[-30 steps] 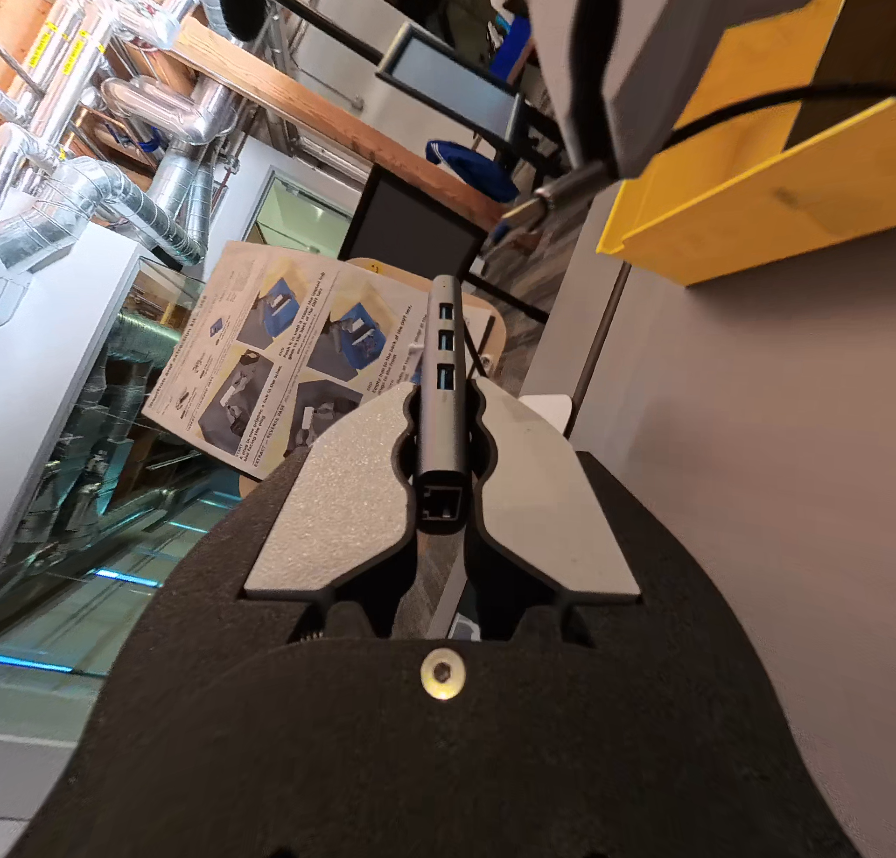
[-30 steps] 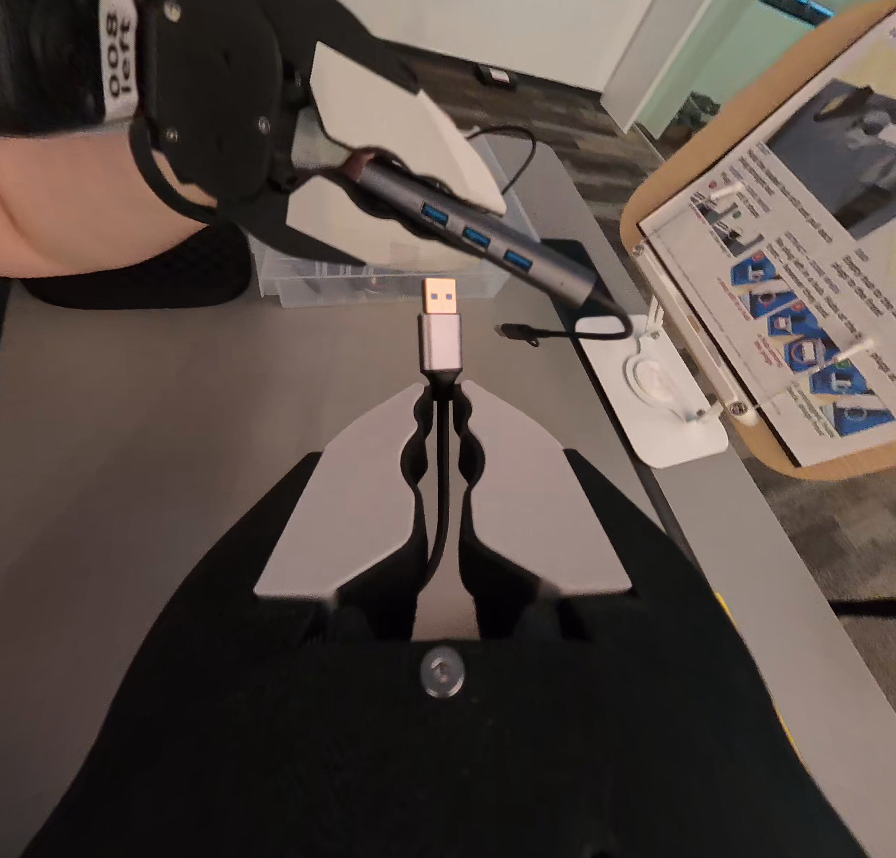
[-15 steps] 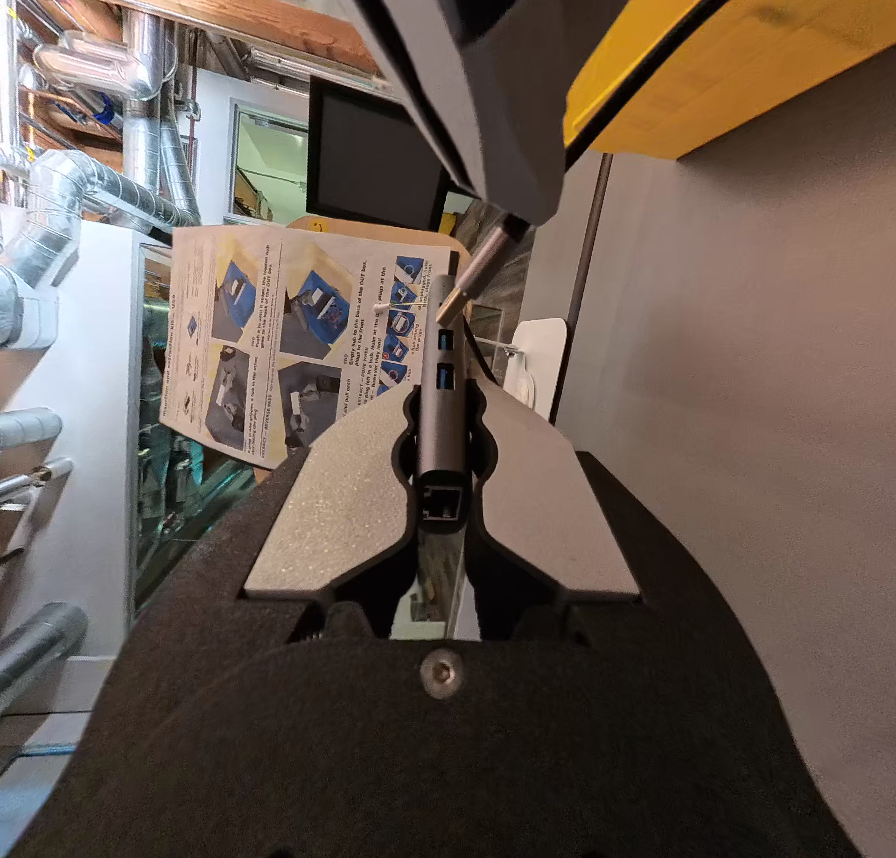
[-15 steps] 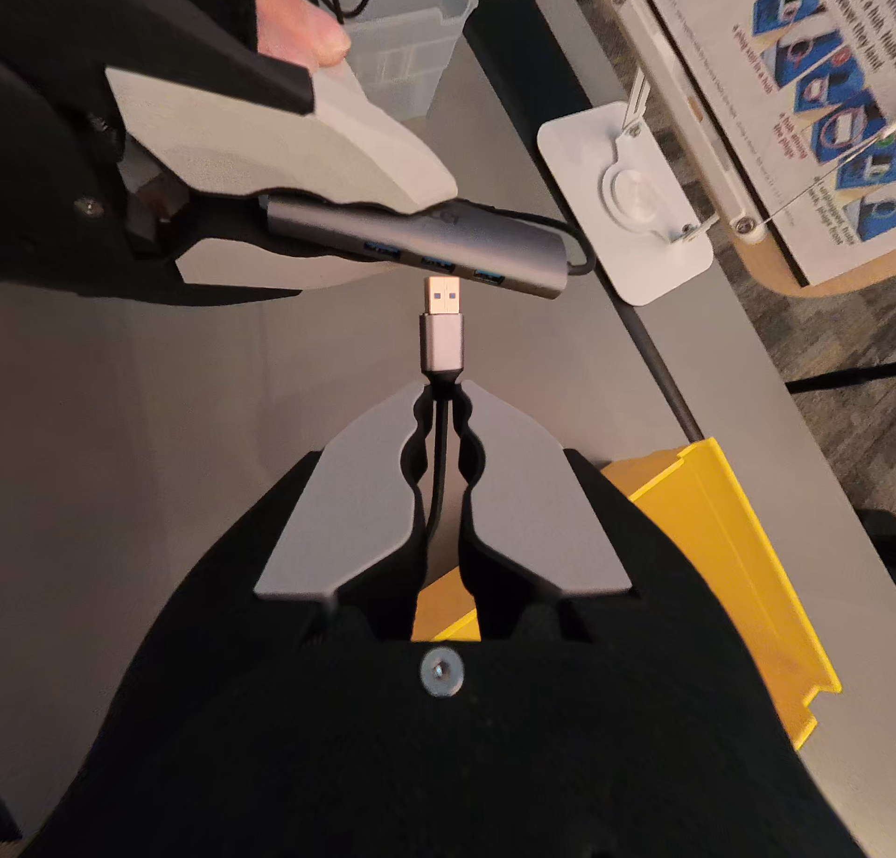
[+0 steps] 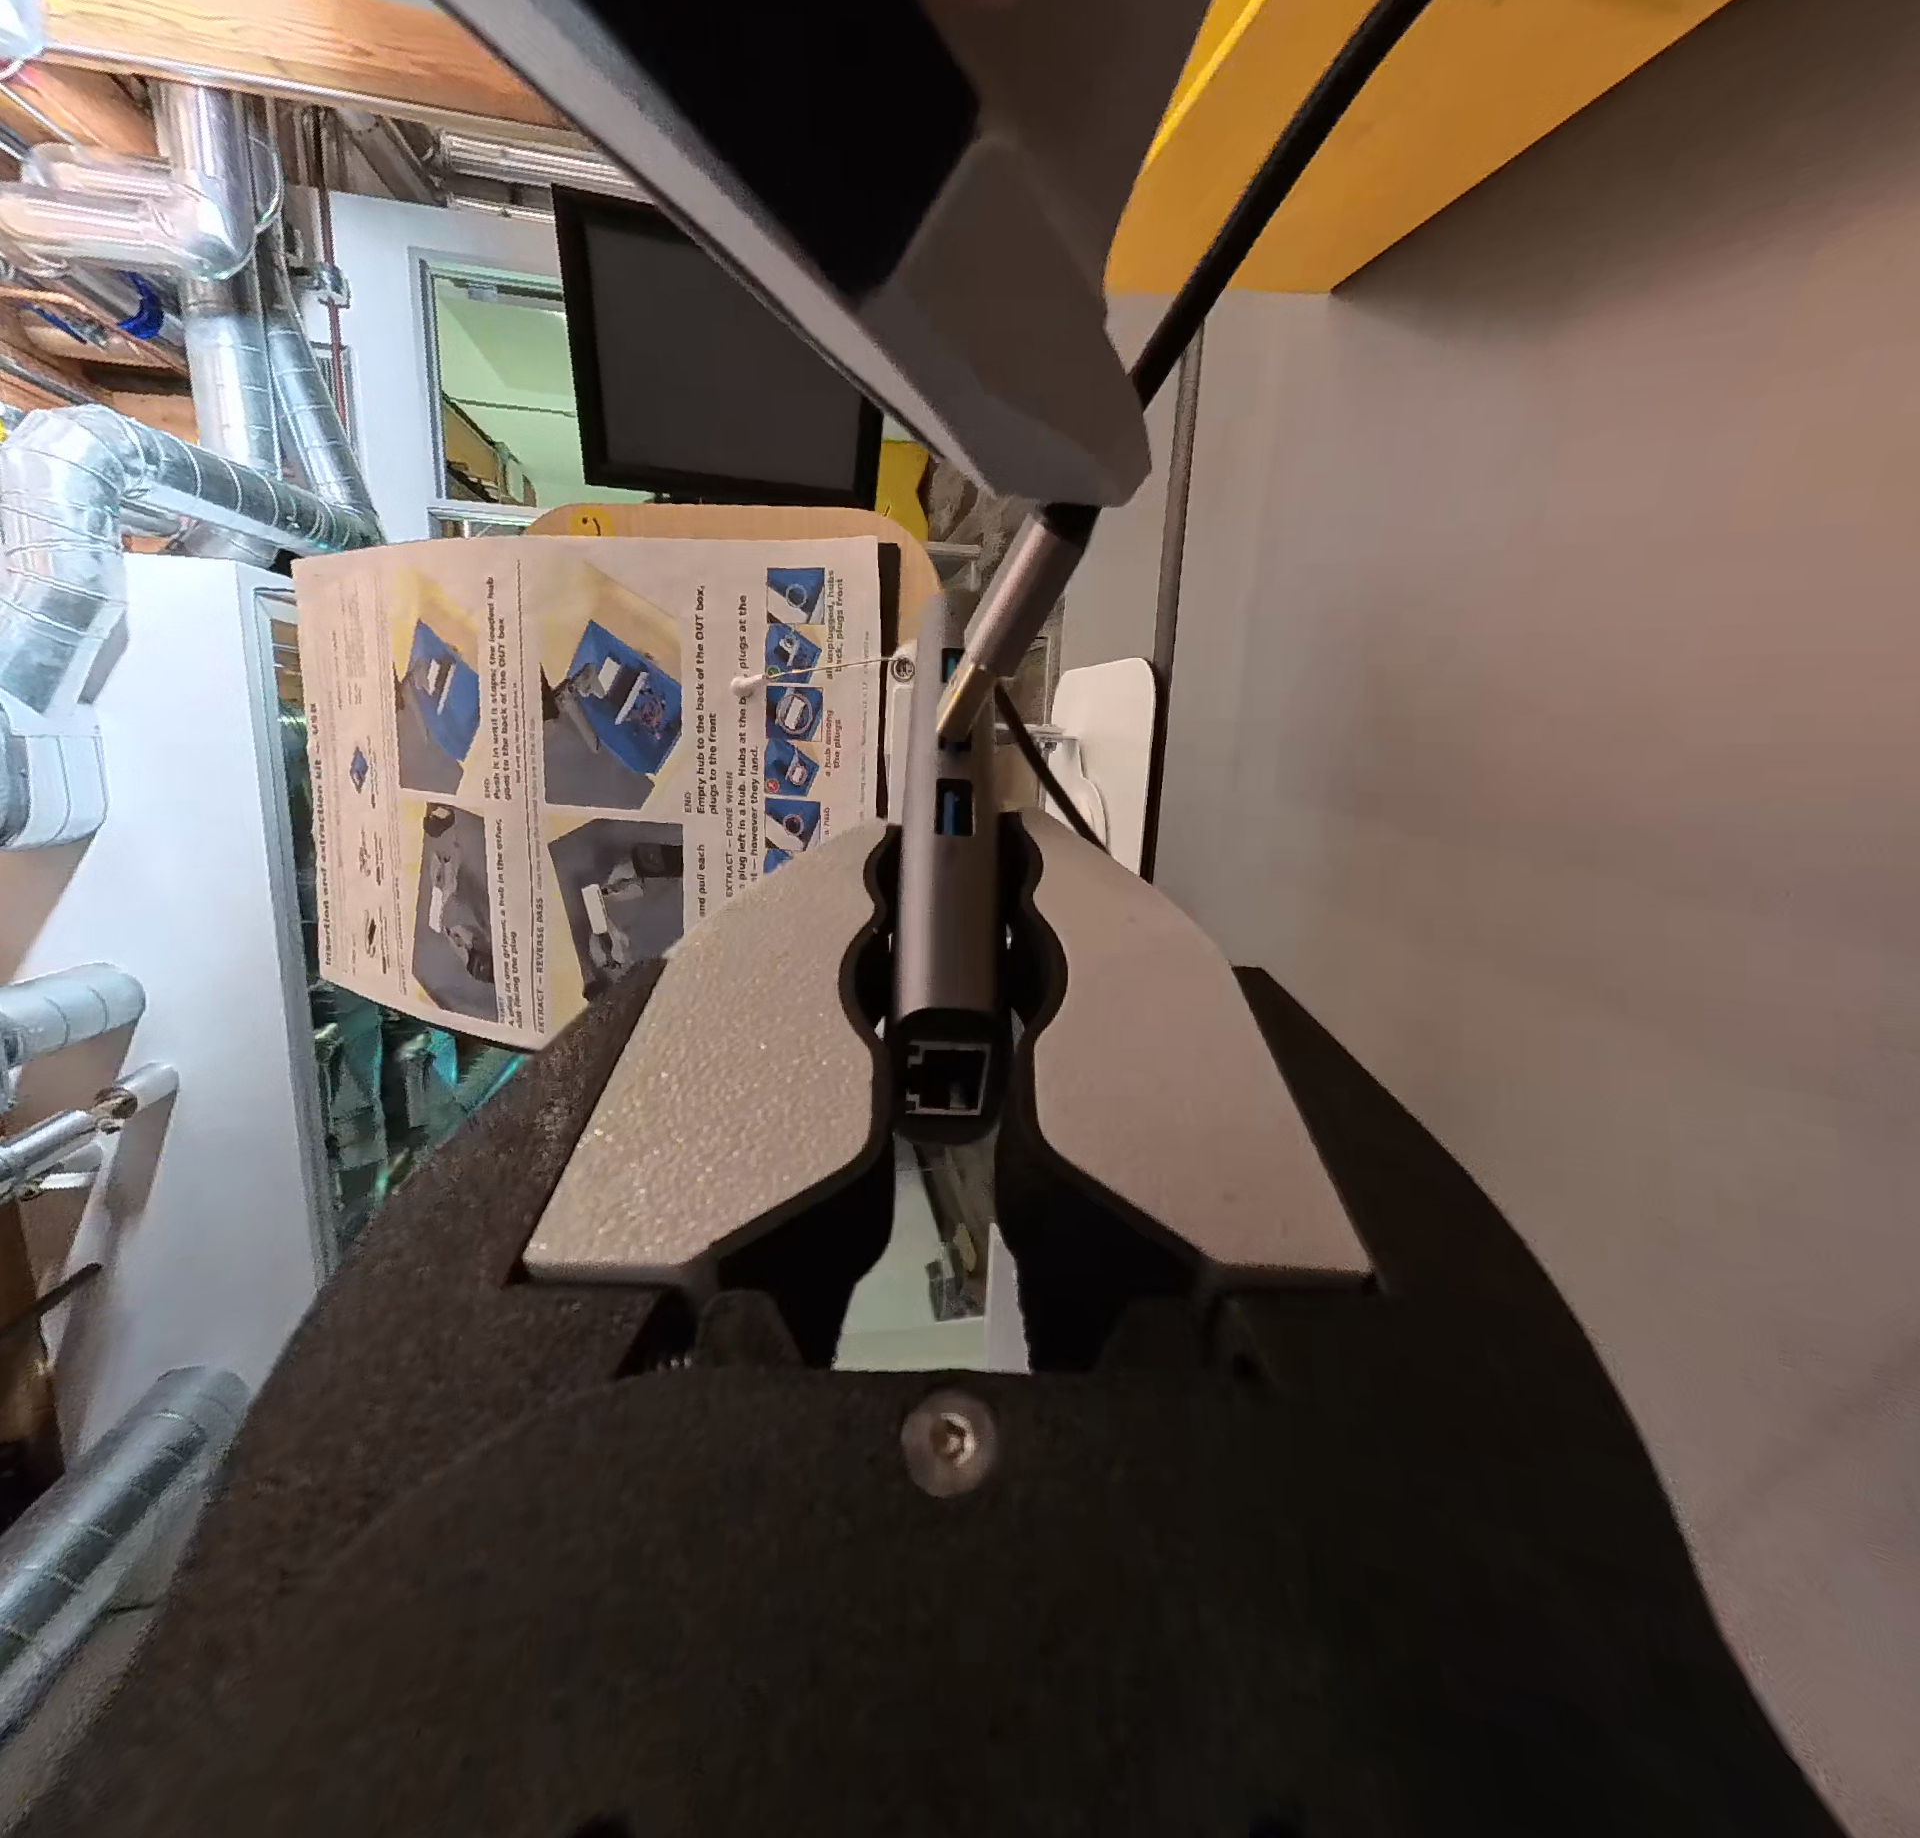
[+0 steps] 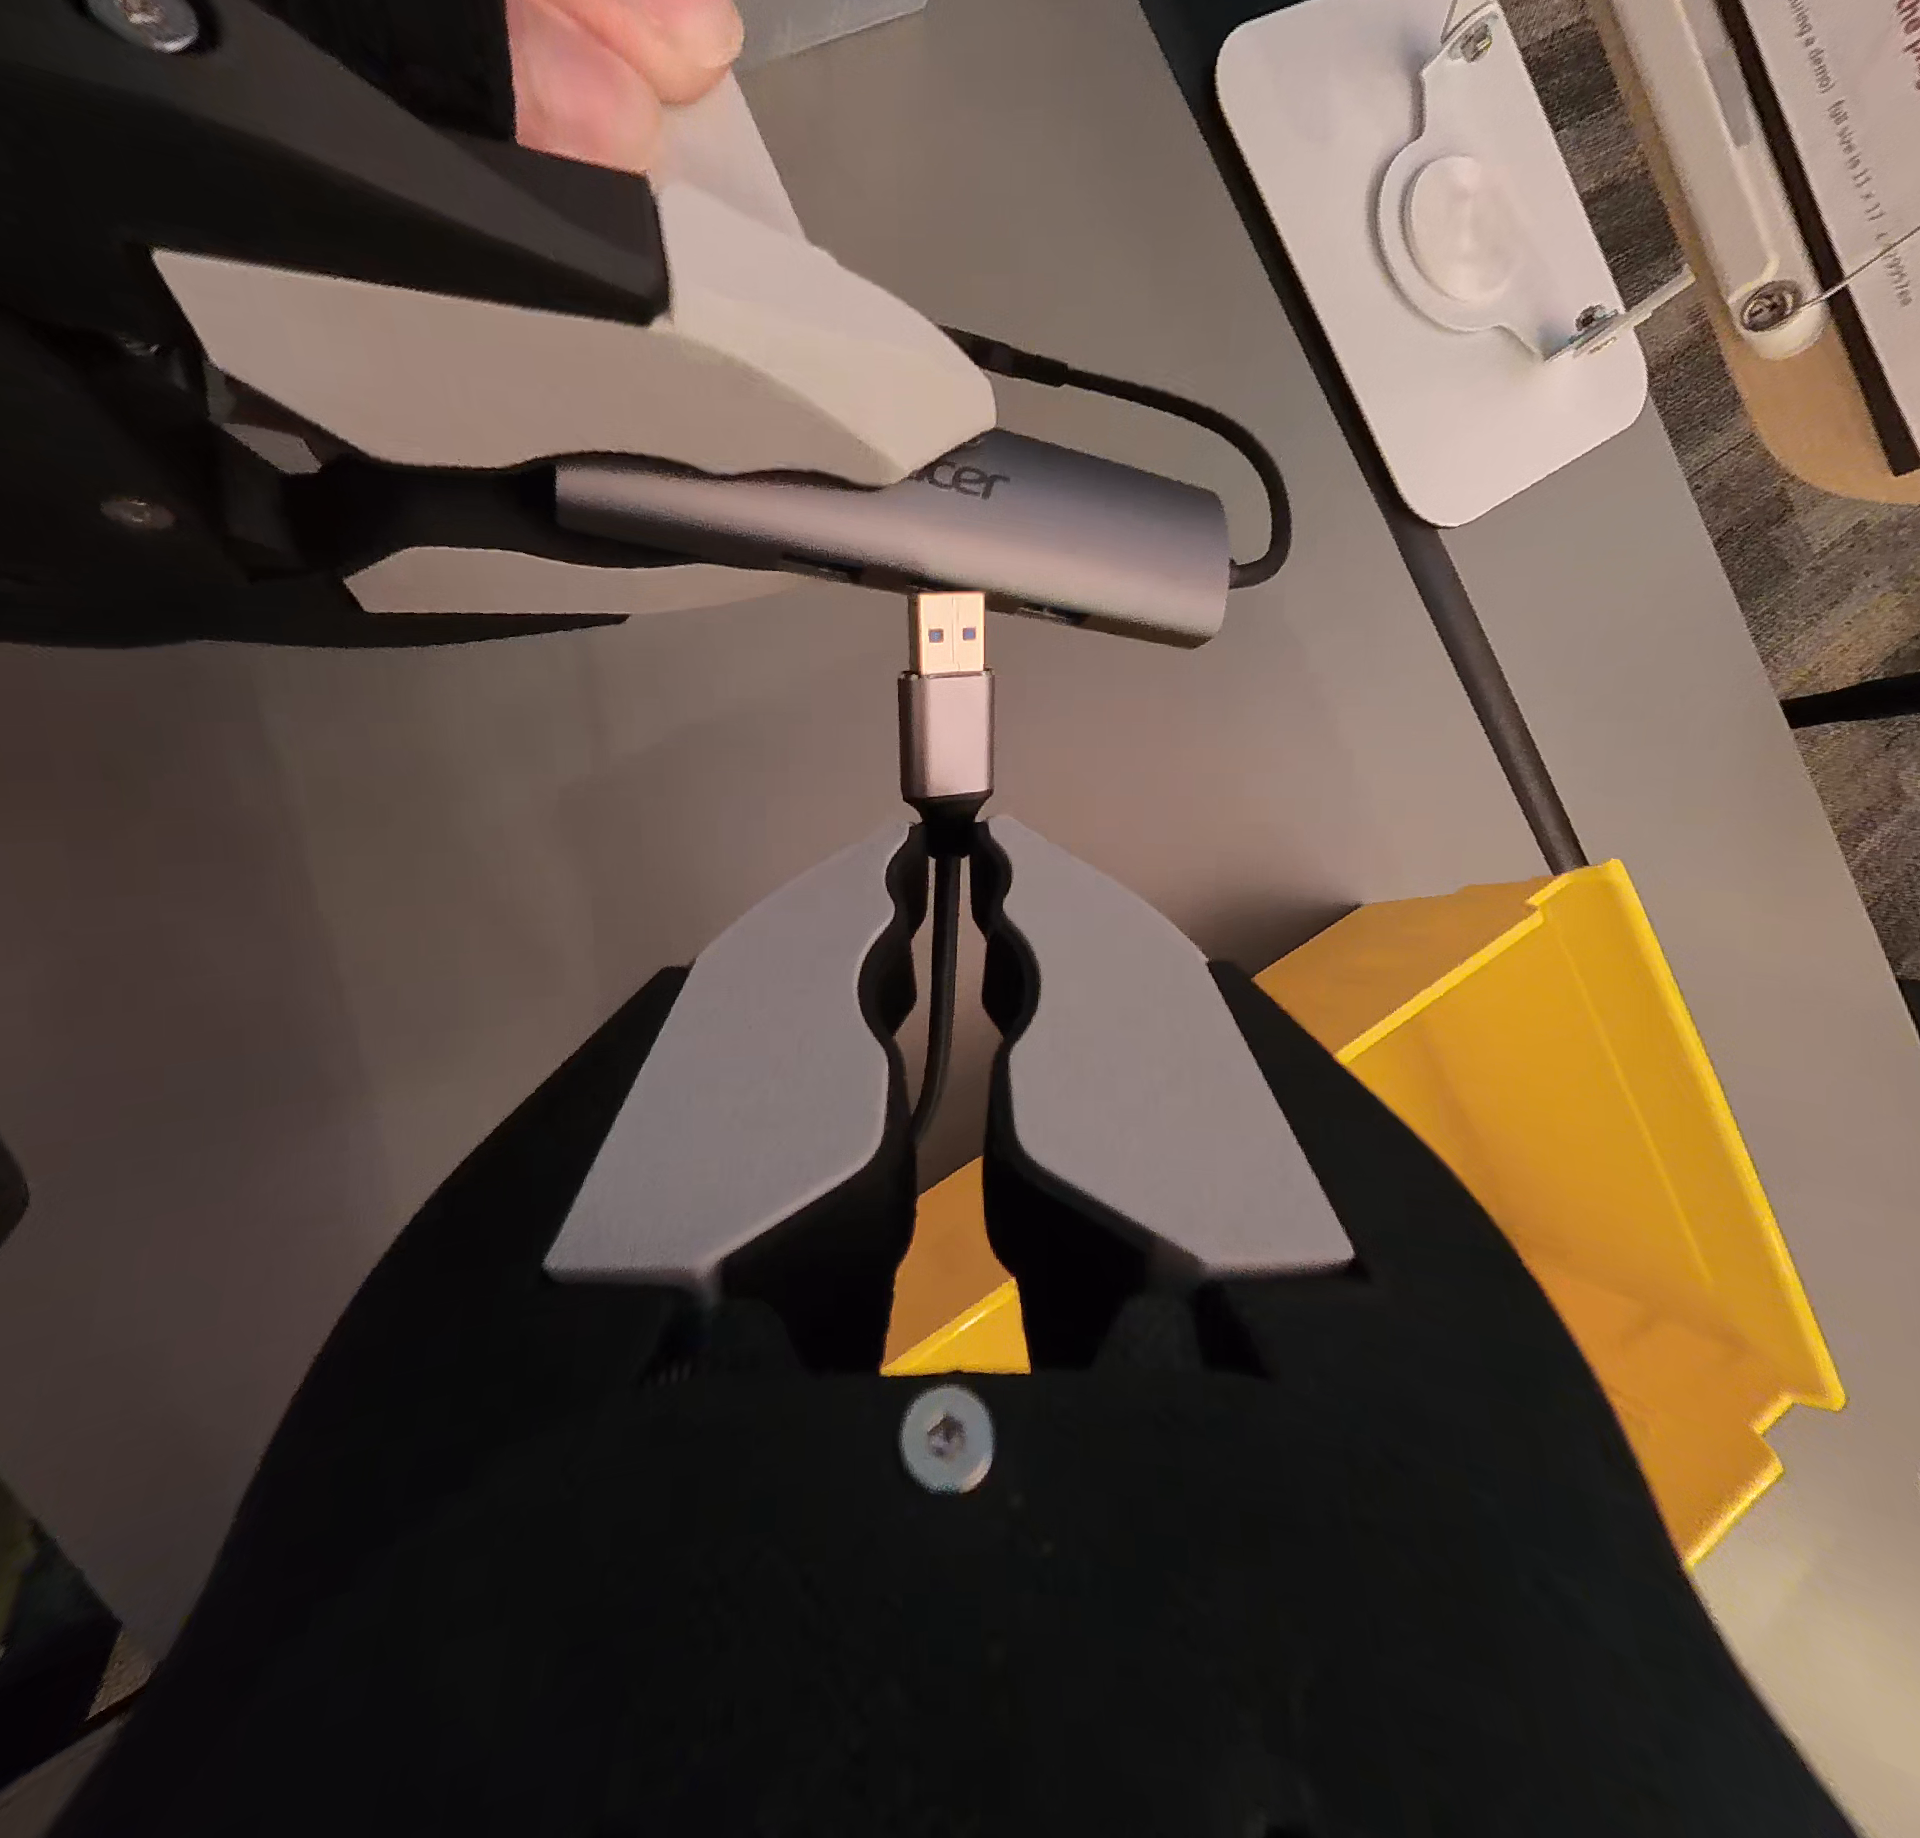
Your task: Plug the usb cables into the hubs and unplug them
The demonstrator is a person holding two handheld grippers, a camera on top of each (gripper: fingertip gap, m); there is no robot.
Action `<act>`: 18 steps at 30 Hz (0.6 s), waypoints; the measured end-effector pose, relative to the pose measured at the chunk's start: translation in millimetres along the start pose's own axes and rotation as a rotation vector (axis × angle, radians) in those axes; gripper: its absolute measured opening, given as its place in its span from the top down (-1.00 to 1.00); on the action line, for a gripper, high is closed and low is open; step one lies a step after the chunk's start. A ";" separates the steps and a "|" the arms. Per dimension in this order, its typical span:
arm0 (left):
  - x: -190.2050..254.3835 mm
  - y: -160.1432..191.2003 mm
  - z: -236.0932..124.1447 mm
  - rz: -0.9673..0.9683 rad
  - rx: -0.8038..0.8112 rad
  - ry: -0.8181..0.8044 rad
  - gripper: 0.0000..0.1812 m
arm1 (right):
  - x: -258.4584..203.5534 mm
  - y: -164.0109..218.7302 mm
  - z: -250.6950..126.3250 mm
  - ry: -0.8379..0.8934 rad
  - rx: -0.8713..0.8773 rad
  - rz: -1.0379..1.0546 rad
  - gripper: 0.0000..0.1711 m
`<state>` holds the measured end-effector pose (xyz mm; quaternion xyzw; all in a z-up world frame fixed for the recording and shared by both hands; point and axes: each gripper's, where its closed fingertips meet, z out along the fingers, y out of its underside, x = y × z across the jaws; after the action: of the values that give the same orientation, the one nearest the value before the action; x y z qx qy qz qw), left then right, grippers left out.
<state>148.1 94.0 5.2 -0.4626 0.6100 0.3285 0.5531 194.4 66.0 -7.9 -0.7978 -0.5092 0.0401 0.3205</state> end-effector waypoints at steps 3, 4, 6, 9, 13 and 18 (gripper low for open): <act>3.7 -0.9 1.0 0.019 -0.002 0.007 0.82 | -0.6 3.5 2.2 -0.008 -0.021 0.007 0.90; 5.6 -1.1 1.6 0.025 -0.005 0.012 0.82 | -1.0 5.0 3.4 -0.009 -0.032 0.010 0.90; 9.1 -2.0 2.7 0.049 -0.009 0.015 0.81 | -3.3 8.1 6.4 -0.020 -0.055 0.018 0.90; 15.8 -2.5 4.6 0.081 -0.023 0.029 0.81 | -6.2 13.4 10.5 -0.036 -0.093 0.037 0.90; 23.2 -3.8 6.7 0.124 -0.027 0.040 0.82 | -6.3 19.2 16.0 -0.053 -0.127 0.092 0.89; 31.7 -4.9 9.1 0.166 -0.043 0.052 0.82 | -10.0 25.7 22.3 -0.058 -0.181 0.104 0.90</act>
<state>157.3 94.1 -26.8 -0.4305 0.6532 0.3742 0.4980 201.1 61.0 -42.4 -0.8472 -0.4778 0.0337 0.2297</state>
